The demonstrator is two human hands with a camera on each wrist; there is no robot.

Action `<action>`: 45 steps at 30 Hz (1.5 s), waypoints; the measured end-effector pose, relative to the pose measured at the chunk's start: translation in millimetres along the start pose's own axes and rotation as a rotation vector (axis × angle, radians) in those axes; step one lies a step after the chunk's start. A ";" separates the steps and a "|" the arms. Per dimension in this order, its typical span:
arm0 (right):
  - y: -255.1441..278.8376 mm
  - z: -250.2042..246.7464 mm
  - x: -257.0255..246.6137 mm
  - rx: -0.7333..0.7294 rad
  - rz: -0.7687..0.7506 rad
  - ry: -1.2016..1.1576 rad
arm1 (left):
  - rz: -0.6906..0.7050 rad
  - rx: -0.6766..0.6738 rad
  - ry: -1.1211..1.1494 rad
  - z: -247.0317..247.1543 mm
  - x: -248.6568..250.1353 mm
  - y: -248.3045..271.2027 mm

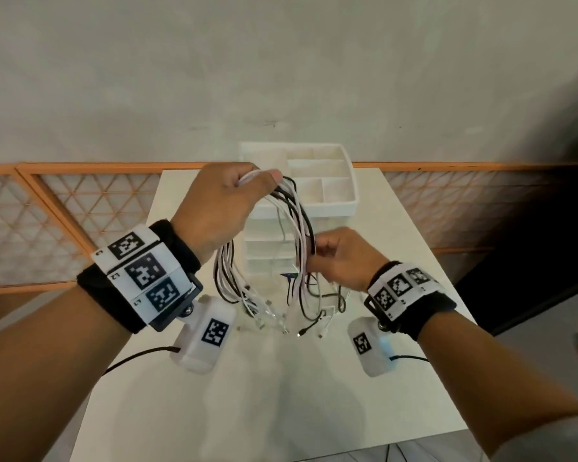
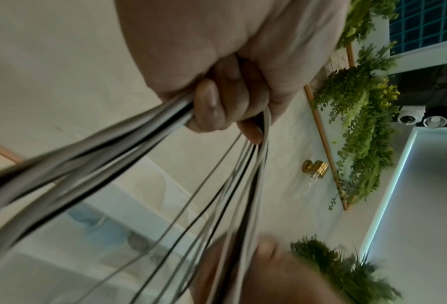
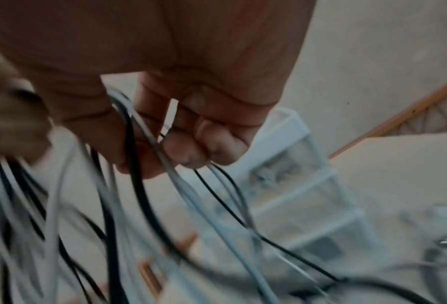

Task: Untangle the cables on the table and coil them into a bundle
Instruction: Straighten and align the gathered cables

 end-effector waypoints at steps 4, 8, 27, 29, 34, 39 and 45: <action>4.2 17.3 77.5 -0.119 0.288 0.485 | 0.068 0.163 0.085 -15.6 13.4 -4.5; 11.0 -3.3 123.7 0.091 0.559 0.375 | 0.077 0.181 0.082 -19.2 10.3 -2.8; 22.4 -46.3 125.8 0.536 0.588 0.245 | -0.004 0.215 -0.167 -7.7 -29.5 -0.3; 17.9 -58.4 105.0 0.578 0.422 0.179 | -0.036 0.105 -0.342 -1.9 -32.9 2.3; 24.0 -79.3 68.6 0.827 0.106 -0.247 | -0.171 -0.050 -0.618 15.4 -49.6 9.1; 32.5 -88.2 94.8 0.972 0.151 -0.228 | -0.307 0.136 -0.624 -10.5 -66.7 10.4; 55.4 -43.3 183.5 0.684 0.691 -0.300 | -0.170 0.423 -0.154 -44.7 -51.1 0.1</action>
Point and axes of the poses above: each hand's wrist, its own y-axis away from the middle knuckle, its own z-axis out of the palm, x = y × z, the point moved 3 cm from there along -y, towards the middle knuckle, and after that the axes turned 5 degrees about -x, right-handed, at the moved point
